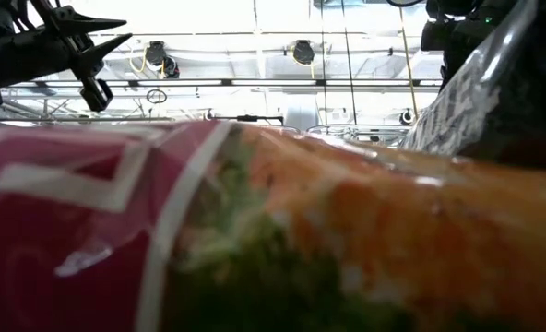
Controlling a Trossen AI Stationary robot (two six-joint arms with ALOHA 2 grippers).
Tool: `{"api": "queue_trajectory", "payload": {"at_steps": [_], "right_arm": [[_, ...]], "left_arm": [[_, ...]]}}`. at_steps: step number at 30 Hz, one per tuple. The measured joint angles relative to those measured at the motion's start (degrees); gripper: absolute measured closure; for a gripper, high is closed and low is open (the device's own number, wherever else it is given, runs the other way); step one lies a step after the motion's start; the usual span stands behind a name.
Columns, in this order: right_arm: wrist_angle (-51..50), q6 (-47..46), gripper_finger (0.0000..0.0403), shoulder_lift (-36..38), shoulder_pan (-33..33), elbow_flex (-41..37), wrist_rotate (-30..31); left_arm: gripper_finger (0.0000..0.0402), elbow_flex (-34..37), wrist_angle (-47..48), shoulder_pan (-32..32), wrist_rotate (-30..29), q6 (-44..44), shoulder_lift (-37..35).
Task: Sort Maruchan noodles
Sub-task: Put the black noodle pack into the left transparent bin
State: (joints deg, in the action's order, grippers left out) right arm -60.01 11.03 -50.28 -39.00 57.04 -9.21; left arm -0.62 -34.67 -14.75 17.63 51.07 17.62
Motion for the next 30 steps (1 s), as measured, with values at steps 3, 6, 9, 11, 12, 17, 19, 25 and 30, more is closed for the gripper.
{"api": "queue_trajectory", "payload": {"at_steps": [3, 6, 9, 11, 12, 17, 19, 25, 30], "right_arm": [[0.0, 0.0, 0.0325, 0.0, 0.0, 0.0, -0.4], [0.0, -1.8, 0.0326, 0.0, 0.0, 0.0, -6.4], [-0.2, -4.4, 0.033, 0.0, 1.1, 0.0, -14.9], [-0.3, -5.0, 0.0336, 0.0, 2.4, 0.0, -16.6], [-0.3, -5.0, 0.034, 0.0, 3.0, 0.0, -16.4], [0.3, -5.5, 0.0352, 0.0, 4.6, 0.0, -16.3], [0.4, -5.8, 0.0355, 0.0, 5.0, 0.0, -16.3], [0.7, -5.9, 0.036, 0.0, 5.1, 0.0, -16.2], [0.7, -5.9, 0.036, 0.0, 5.1, 0.0, -16.2]], "left_arm": [[0.0328, 0.0, 0.0, 0.0, 0.0, 2.3, 0.0], [0.0328, 0.0, 0.0, 0.0, 0.0, 4.2, 0.0], [0.0328, 0.0, 0.0, 0.0, 0.0, 6.4, 0.0], [0.0328, 0.0, 0.0, 0.0, 0.0, 7.9, 0.0], [0.0328, 0.0, 0.1, 0.0, 0.0, 8.7, 0.0], [0.0328, 0.0, -0.1, 0.0, 0.2, 10.3, 0.0], [0.0328, 0.0, -0.1, 0.0, 0.3, 10.9, 0.0], [0.0366, 0.0, -0.1, 0.0, 3.2, 10.4, 0.0], [0.0392, 0.0, -0.1, 0.0, 3.2, 9.4, 0.0]]}}
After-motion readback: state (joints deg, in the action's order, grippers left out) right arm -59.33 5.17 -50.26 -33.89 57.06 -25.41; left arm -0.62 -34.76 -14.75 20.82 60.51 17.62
